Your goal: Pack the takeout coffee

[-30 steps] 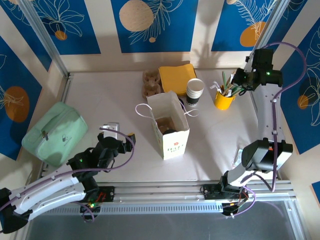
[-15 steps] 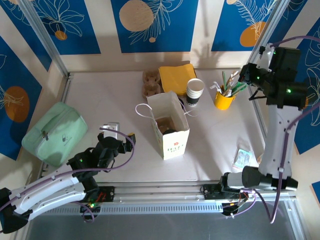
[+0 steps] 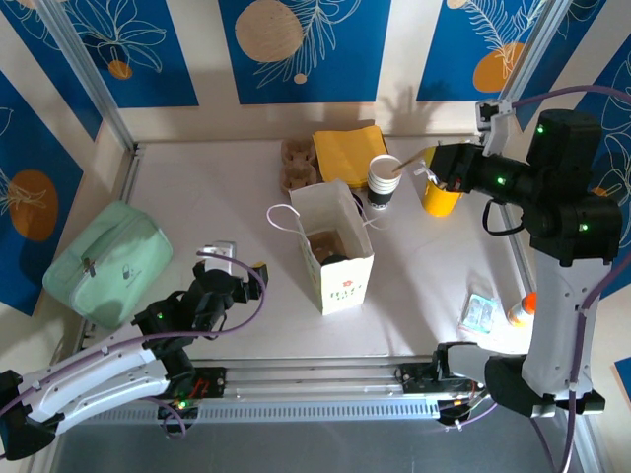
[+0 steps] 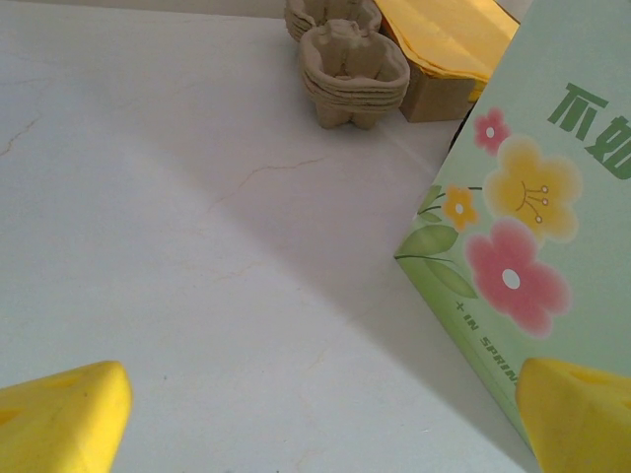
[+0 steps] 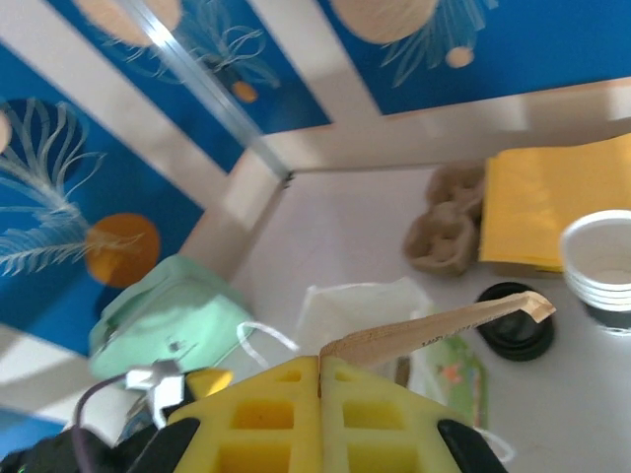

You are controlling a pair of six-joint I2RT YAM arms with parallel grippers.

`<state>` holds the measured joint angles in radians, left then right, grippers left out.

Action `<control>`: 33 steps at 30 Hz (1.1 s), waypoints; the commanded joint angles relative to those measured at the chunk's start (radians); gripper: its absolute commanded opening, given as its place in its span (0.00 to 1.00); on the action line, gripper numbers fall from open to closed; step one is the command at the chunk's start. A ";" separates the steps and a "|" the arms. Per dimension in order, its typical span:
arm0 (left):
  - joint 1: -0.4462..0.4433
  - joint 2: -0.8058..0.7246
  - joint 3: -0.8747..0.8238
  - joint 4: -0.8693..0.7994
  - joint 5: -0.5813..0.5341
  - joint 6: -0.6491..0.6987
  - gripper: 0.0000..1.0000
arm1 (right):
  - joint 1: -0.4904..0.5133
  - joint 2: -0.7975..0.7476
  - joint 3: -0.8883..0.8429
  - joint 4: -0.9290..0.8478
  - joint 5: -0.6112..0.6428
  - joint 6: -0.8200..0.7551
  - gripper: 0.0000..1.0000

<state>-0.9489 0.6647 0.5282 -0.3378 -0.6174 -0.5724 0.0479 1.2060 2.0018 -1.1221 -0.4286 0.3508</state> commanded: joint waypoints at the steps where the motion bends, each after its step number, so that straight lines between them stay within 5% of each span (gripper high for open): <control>1: 0.010 -0.008 0.016 -0.008 0.007 -0.018 0.99 | 0.046 -0.015 0.020 0.014 -0.105 0.041 0.00; 7: 0.010 -0.007 0.013 -0.006 0.008 -0.021 0.99 | 0.184 -0.026 -0.012 0.057 -0.165 0.077 0.00; 17: 0.010 -0.007 0.021 -0.005 0.008 -0.019 0.99 | 0.361 -0.021 -0.150 0.106 -0.084 0.067 0.00; 33: 0.010 0.001 0.153 -0.053 0.156 0.022 0.99 | 0.624 0.193 -0.273 0.123 0.402 0.002 0.00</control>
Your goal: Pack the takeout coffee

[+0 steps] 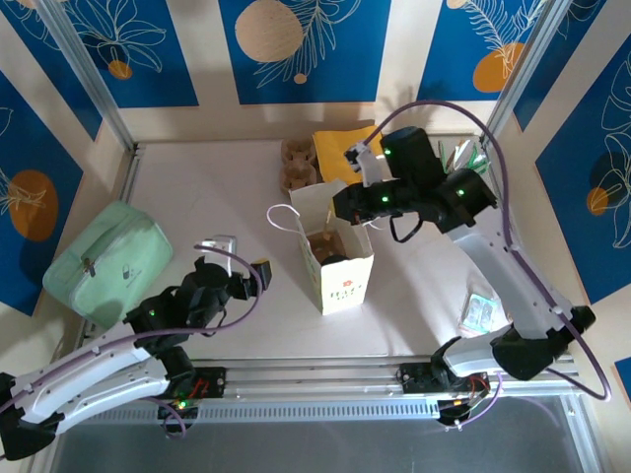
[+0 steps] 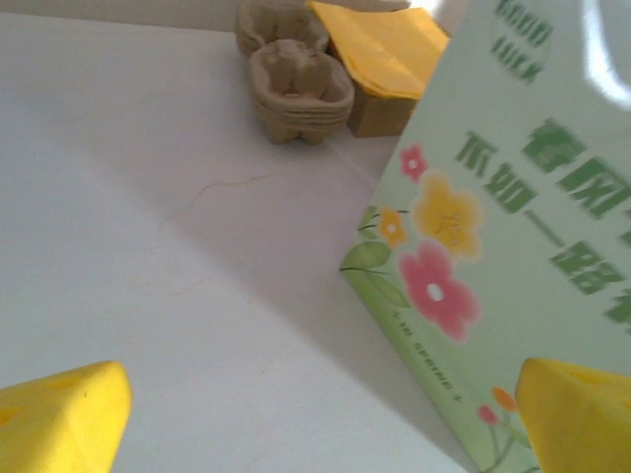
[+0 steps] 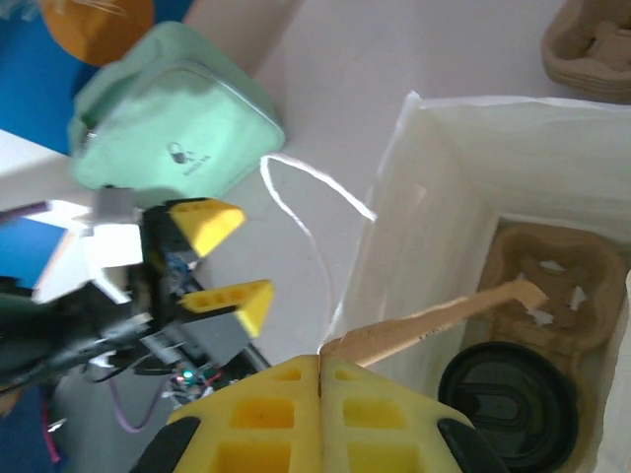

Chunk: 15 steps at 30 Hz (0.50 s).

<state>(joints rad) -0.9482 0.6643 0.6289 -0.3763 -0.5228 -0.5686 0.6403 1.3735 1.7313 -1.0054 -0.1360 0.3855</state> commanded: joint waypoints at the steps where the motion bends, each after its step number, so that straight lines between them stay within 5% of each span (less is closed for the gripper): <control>1: 0.009 0.007 0.071 -0.025 0.074 0.016 0.99 | 0.043 0.049 0.009 -0.010 0.130 -0.035 0.00; 10: 0.009 0.127 0.270 -0.143 0.195 0.021 1.00 | 0.088 0.128 0.148 -0.086 0.403 -0.055 0.46; 15: 0.009 0.163 0.309 -0.151 0.195 0.032 1.00 | 0.050 0.153 0.209 -0.031 0.584 -0.113 0.60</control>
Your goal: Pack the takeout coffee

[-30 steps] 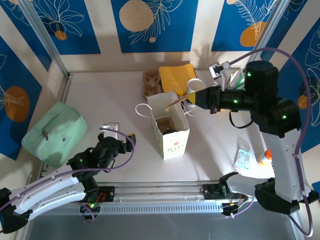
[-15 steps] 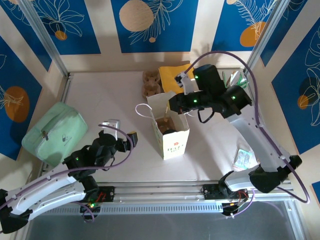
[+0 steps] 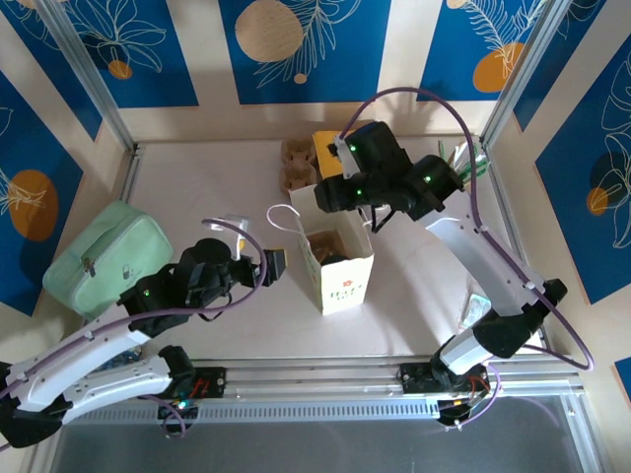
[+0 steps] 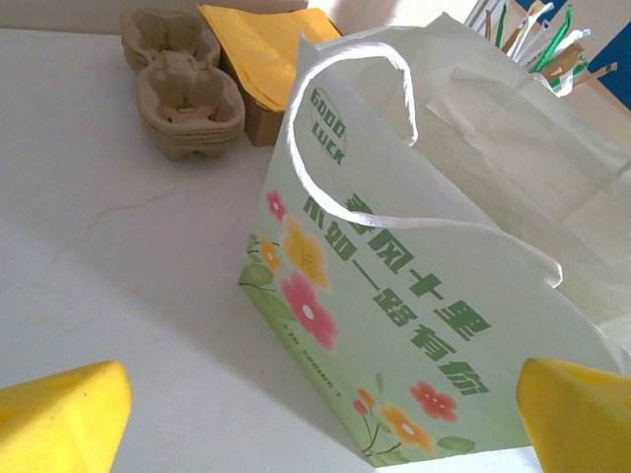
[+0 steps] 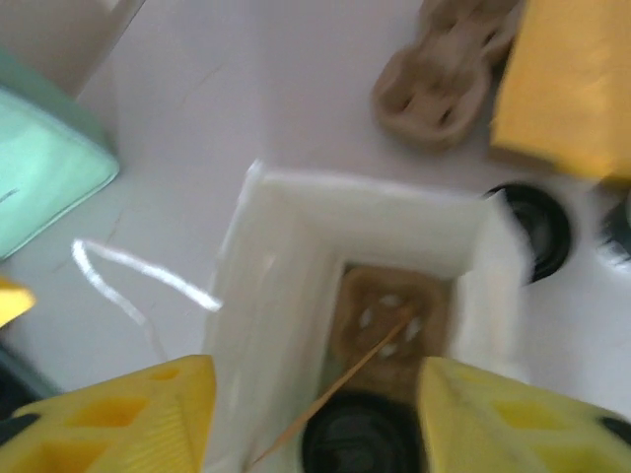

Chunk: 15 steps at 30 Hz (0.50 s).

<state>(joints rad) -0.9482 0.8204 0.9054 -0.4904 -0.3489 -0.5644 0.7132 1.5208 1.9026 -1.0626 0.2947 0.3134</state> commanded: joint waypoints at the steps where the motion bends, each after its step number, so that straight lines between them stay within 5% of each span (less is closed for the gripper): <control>1: 0.009 0.012 0.035 -0.033 0.019 0.030 1.00 | -0.042 0.017 0.043 0.051 0.164 -0.060 0.60; 15: 0.009 0.041 0.032 -0.027 -0.105 0.046 0.99 | -0.302 0.480 0.421 0.024 0.124 -0.088 0.68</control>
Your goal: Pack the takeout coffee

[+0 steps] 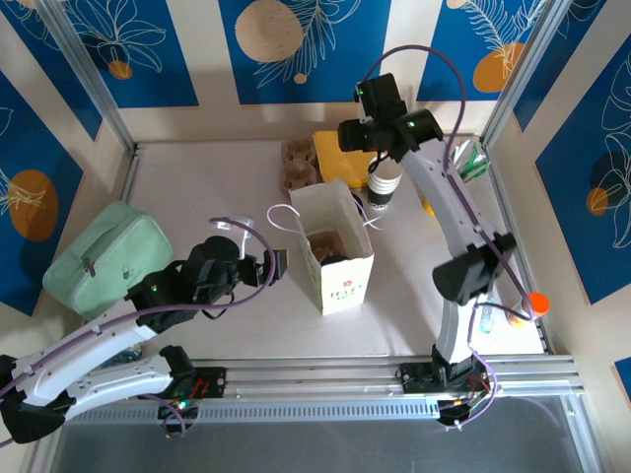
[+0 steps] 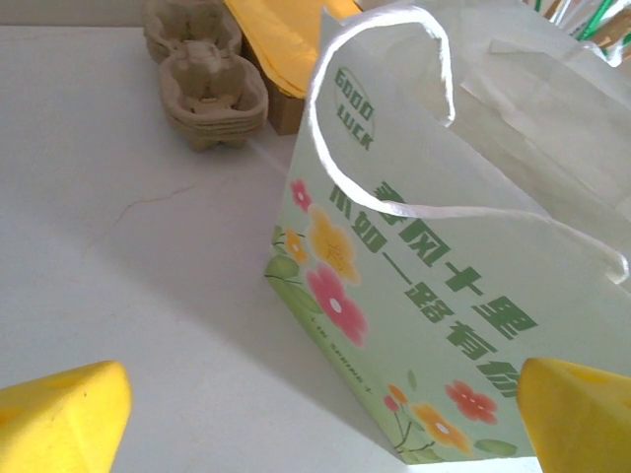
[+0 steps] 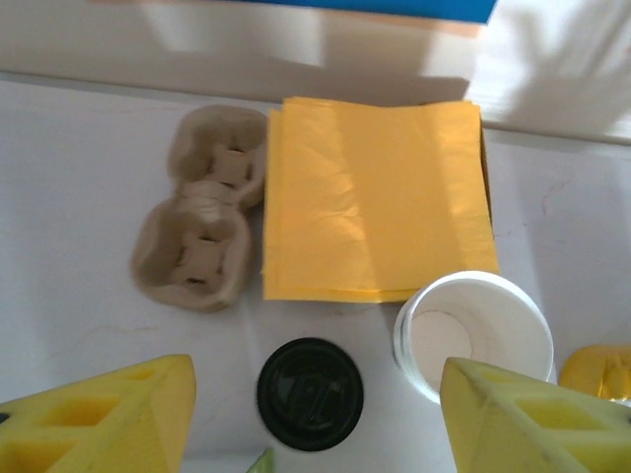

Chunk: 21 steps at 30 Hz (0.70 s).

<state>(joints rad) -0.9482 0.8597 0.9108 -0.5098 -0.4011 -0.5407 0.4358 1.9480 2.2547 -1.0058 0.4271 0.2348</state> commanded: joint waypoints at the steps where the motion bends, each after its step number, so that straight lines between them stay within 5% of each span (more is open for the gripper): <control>1: 0.009 0.004 0.025 -0.003 -0.056 0.028 0.99 | -0.038 0.095 0.105 -0.045 -0.027 0.002 0.70; 11: 0.008 0.045 0.002 0.061 -0.036 0.024 0.99 | -0.105 0.432 0.407 -0.059 -0.103 0.022 0.72; 21: 0.009 0.017 -0.024 0.108 -0.044 0.042 0.97 | -0.147 0.592 0.465 0.055 -0.125 -0.003 0.70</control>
<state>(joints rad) -0.9482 0.8886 0.8974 -0.4343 -0.4274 -0.5175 0.2981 2.5057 2.6690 -0.9928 0.3363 0.2424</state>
